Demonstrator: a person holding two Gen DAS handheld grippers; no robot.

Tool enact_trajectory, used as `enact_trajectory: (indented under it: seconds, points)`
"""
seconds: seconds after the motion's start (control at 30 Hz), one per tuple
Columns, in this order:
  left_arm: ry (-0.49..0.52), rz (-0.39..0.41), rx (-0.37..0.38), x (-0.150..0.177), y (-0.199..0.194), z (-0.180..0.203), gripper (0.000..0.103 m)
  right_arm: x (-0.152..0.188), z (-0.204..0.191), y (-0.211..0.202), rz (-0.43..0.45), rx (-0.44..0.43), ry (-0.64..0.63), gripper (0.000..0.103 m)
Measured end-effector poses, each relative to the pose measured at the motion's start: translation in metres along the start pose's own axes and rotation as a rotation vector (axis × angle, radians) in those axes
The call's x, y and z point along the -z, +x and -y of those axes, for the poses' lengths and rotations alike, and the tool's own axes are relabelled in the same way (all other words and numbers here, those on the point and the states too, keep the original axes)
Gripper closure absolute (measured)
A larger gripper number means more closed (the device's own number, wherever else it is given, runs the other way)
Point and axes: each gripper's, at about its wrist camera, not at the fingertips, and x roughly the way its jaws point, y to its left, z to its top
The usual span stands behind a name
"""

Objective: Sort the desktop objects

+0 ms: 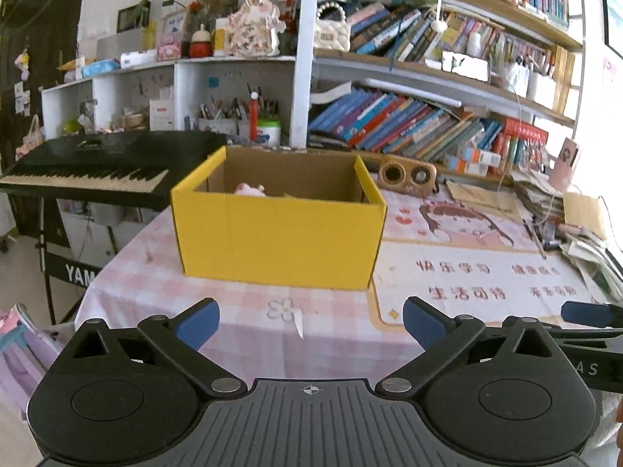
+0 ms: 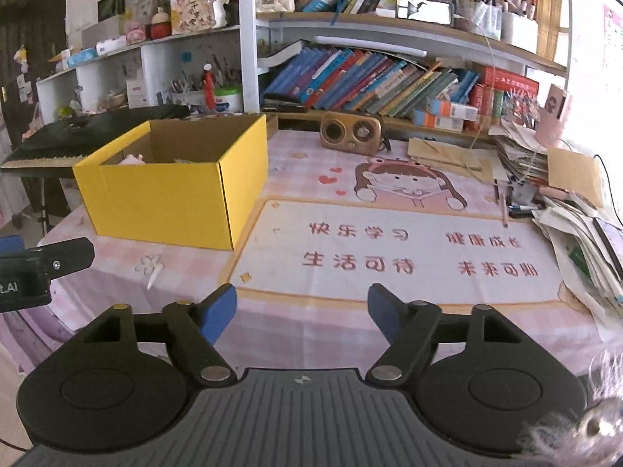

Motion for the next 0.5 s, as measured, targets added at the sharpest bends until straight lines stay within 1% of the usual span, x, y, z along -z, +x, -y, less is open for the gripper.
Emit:
enact_trajectory:
  seconds: [0.07,0.23,0.3,0.33,0.4,0.5]
  points:
    - [0.003,-0.011,0.002,0.001,0.000,0.003,0.001,0.003,0.000,-0.003,0.000,0.007,0.000,0.022]
    - [0.005,-0.029,-0.003,0.004,0.000,0.004,0.000,0.009,0.005,-0.004,-0.014,0.029,0.012,0.016]
    - [0.005,-0.034,-0.009,0.005,0.001,0.004,0.000,0.011,0.006,-0.004,-0.022,0.036,0.019,0.013]
    - [0.004,-0.035,-0.010,0.005,0.001,0.004,0.000,0.012,0.007,-0.003,-0.026,0.039,0.022,0.010]
    - [0.002,-0.036,-0.016,0.005,0.001,0.004,0.000,0.013,0.008,-0.003,-0.032,0.042,0.026,0.009]
    - [0.001,-0.043,-0.013,0.006,0.002,0.005,0.000,0.013,0.008,-0.003,-0.033,0.041,0.025,0.004]
